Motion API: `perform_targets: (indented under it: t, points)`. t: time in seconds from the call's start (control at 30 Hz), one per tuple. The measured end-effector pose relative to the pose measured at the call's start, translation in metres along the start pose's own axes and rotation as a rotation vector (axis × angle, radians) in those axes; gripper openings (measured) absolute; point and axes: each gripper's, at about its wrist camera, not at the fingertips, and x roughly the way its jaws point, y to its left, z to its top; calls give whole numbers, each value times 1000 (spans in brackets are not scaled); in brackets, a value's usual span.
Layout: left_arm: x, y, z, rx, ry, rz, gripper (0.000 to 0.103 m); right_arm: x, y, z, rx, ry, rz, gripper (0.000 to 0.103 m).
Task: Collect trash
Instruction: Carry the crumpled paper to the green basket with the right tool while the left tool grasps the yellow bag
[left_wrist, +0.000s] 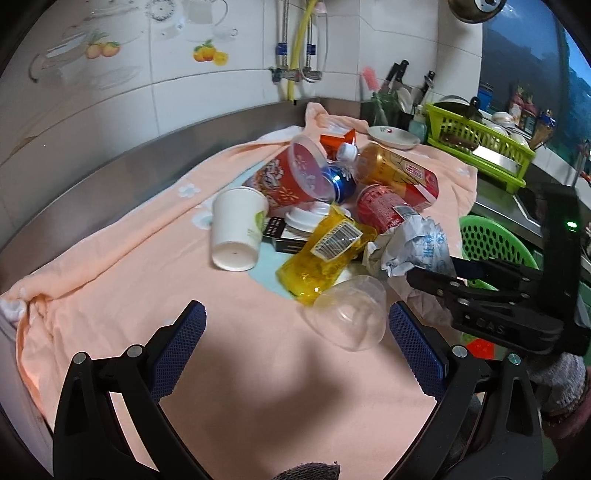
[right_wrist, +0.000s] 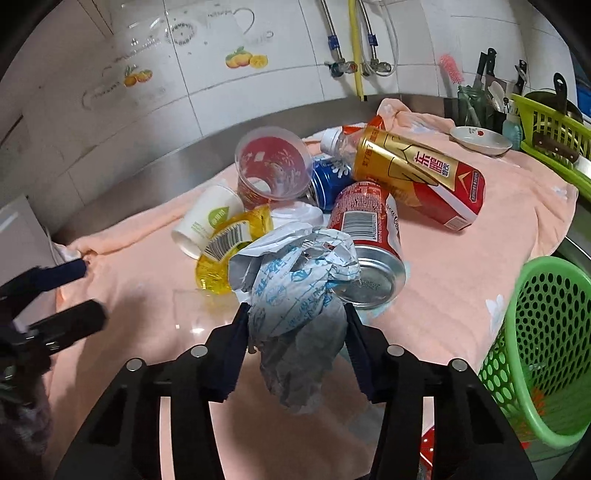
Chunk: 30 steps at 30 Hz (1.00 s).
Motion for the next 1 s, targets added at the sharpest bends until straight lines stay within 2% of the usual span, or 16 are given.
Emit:
perform_targets:
  t: [0.23, 0.33, 0.5, 0.7, 0.73, 0.87, 0.97, 1.0]
  points:
    - [20, -7, 23, 39, 16, -22, 96, -32, -6, -1, 26, -53, 22, 47]
    - [33, -17, 34, 97, 28, -45, 96, -49, -9, -2, 32, -81, 22, 47]
    - [62, -28, 47, 133, 76, -72, 96, -68, -16, -3, 48, -107, 12, 47]
    - [96, -29, 53, 131, 138, -61, 96, -80, -32, -6, 80, -125, -34, 47]
    - [100, -29, 53, 130, 146, -63, 91, -81, -35, -6, 84, -127, -42, 47]
    - [114, -28, 51, 131, 181, -63, 87, -89, -56, -10, 105, -132, -105, 47]
    - [121, -25, 50, 119, 197, -67, 72, -95, -80, -14, 138, -133, -167, 47]
    - [122, -24, 50, 112, 199, -76, 64, -96, -86, -15, 146, -132, -182, 47]
